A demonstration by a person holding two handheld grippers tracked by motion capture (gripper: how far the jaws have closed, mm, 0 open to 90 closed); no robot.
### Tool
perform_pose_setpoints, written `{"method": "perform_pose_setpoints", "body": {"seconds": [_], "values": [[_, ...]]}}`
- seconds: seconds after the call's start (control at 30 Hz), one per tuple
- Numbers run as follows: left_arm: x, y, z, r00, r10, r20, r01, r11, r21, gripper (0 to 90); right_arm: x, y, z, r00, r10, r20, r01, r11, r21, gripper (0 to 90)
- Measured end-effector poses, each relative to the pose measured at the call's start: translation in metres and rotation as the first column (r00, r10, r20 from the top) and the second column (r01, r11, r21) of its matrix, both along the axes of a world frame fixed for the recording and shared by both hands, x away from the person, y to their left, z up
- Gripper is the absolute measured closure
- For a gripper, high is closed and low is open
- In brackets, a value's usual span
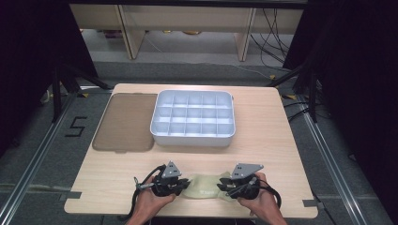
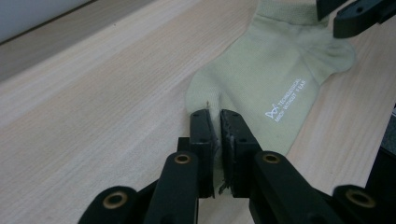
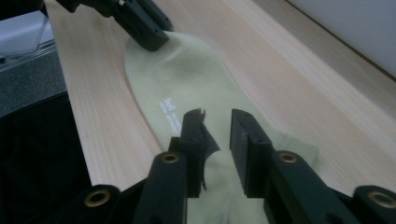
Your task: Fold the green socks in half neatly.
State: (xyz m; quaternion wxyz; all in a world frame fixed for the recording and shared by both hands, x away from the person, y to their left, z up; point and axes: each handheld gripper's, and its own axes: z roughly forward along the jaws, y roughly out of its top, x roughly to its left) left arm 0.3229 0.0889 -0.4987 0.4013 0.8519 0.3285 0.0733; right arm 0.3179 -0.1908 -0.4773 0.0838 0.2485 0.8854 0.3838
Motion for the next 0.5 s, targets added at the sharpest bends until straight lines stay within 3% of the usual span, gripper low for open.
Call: {"method": "perform_pose_setpoints", "body": {"seconds": [0.17,0.23,0.27,0.5], "values": [[0.000,0.006,0.006,0.9997,0.002,-0.024,-0.003,0.9999,-0.011,83.7,-0.003,0.015,-0.004,0.9985,0.051,-0.022,-0.052,0.998,-0.019,82.5],[0.001,0.009,0.008,0.9996,-0.020,-0.018,0.020,0.9998,0.003,83.7,-0.002,0.022,-0.007,0.9977,0.063,-0.026,-0.064,0.998,-0.023,85.0],[0.000,0.009,0.009,0.9998,0.001,-0.022,-0.001,1.0000,-0.002,83.7,-0.002,0.025,-0.008,0.9974,0.068,-0.023,-0.068,0.997,-0.019,85.8],[0.001,0.019,0.017,0.9995,-0.022,-0.022,0.022,0.9997,0.009,83.7,0.000,0.044,-0.018,0.9895,0.135,-0.052,-0.136,0.990,-0.033,89.0]]}}
